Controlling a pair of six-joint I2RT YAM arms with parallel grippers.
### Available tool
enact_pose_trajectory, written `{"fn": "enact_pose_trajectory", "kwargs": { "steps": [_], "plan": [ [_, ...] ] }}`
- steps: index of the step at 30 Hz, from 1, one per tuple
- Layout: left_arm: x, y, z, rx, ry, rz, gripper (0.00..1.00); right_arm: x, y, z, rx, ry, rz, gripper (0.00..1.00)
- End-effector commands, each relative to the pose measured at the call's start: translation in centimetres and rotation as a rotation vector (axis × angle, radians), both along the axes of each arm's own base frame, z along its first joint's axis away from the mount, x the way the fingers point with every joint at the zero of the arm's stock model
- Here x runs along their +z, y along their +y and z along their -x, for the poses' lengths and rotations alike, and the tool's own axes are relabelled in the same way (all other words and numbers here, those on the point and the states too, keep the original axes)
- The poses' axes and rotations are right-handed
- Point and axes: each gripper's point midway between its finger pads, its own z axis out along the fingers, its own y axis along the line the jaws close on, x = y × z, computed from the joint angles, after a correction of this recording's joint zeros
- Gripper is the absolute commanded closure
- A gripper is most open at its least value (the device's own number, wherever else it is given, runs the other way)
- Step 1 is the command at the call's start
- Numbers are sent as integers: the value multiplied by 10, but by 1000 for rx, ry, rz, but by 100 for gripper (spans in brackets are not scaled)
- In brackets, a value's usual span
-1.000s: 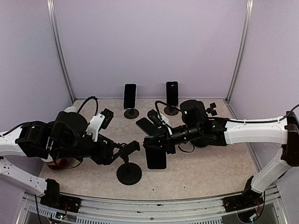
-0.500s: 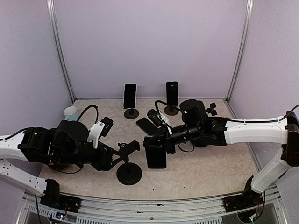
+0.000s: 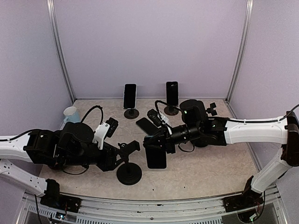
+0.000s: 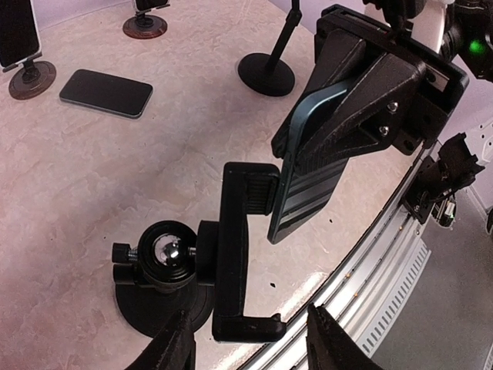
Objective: Place the phone on the phone stand
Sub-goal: Pick up the phone stand from the center of the board.
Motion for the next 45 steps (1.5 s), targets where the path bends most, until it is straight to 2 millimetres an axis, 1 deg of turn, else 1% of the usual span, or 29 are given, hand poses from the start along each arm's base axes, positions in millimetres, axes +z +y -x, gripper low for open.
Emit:
{"fn": "enact_pose_trajectory", "kwargs": {
  "steps": [1, 7, 10, 13, 15, 18, 23, 29, 35, 40, 45],
  "plan": [
    [0, -5, -1, -8, -19, 14, 55, 20, 2, -3, -5, -24, -51, 100],
    [1, -2, -3, 6, -31, 23, 64, 21, 2, -3, -3, -23, -55, 100],
    [0, -2, -4, 8, -35, 21, 72, 21, 2, -3, -1, -23, -56, 100],
    [1, -3, -4, 2, -44, 26, 85, 23, 2, -3, -3, -28, -57, 100],
    [4, -3, -4, -4, -52, 32, 90, 24, 1, -3, -6, -32, -58, 100],
    [8, -2, -5, -8, -74, 33, 91, 26, 1, -4, -9, -38, -58, 100],
    [22, 2, -8, -10, -127, 43, 93, 26, 1, -3, -7, -38, -57, 100],
    [36, 3, -14, -44, -195, 28, 94, 32, -1, 0, 6, -48, -66, 100],
    [47, 4, -22, -109, -268, 9, 96, 47, -9, 14, 67, -101, -115, 100],
    [61, 7, -34, -142, -299, 45, 97, 57, -14, 16, 66, -148, -133, 100],
    [71, -4, -35, -223, -343, 55, 97, 68, -13, 18, 76, -159, -150, 100]
  ]
}}
